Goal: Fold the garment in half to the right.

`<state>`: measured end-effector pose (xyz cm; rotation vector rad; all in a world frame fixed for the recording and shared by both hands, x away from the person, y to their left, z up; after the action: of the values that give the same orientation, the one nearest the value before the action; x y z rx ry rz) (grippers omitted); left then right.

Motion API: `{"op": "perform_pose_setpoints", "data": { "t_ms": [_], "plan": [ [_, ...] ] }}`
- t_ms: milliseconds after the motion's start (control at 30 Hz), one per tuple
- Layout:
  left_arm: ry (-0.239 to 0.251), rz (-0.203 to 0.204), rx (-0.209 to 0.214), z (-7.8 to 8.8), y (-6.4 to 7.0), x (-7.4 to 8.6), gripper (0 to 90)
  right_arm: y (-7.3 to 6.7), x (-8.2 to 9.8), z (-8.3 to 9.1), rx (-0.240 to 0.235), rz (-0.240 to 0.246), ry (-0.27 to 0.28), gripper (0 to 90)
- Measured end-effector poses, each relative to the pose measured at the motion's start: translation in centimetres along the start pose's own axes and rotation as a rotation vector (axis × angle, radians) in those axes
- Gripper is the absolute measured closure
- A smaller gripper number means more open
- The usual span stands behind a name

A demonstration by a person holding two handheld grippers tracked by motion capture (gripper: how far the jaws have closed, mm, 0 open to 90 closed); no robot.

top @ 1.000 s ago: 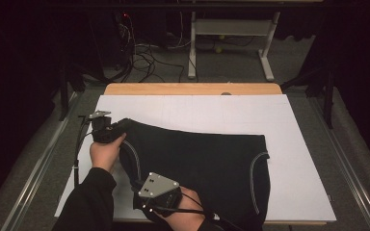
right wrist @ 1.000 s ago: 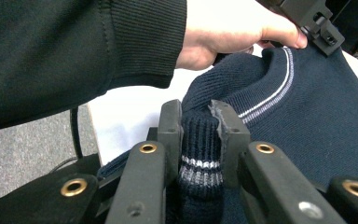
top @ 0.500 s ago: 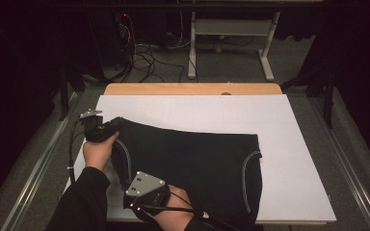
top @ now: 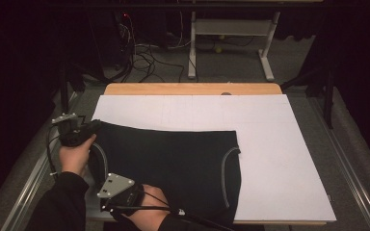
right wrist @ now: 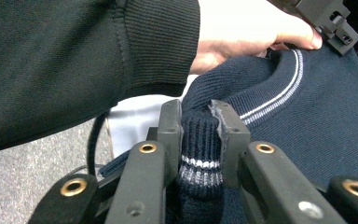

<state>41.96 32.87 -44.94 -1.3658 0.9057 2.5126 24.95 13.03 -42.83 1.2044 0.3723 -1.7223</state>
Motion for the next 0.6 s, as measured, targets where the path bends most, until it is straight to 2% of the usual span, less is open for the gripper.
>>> {"op": "perform_pose_setpoints", "data": {
  "t_ms": [133,267,433,600],
  "plan": [
    [0.004,0.002,-0.011,1.3,-0.6,-0.3,74.6,-0.6,-0.8,-0.5,-0.013,0.007,0.016,76.2],
    [-0.004,0.001,-0.006,1.4,-0.2,-0.3,74.6,-0.7,-0.7,-0.3,-0.016,0.004,0.017,76.0],
    [-0.015,-0.023,0.003,0.6,1.5,-0.8,74.6,0.0,-0.2,0.8,-0.003,-0.017,0.035,75.8],
    [-0.027,-0.034,0.007,-0.5,3.8,-1.5,74.6,1.5,0.9,2.9,0.017,-0.052,0.067,75.6]
  ]
}}
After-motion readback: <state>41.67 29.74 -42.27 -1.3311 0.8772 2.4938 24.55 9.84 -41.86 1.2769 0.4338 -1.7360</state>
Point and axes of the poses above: each handheld gripper's, and its own axes: z roughly backward along the jaws, x roughly out of its underside, y roughly to its right, the point moved 4 cm from there along -z, roughly forward along the jaws, and after that the axes turned 13 degrees about x, right-handed, at the moved point
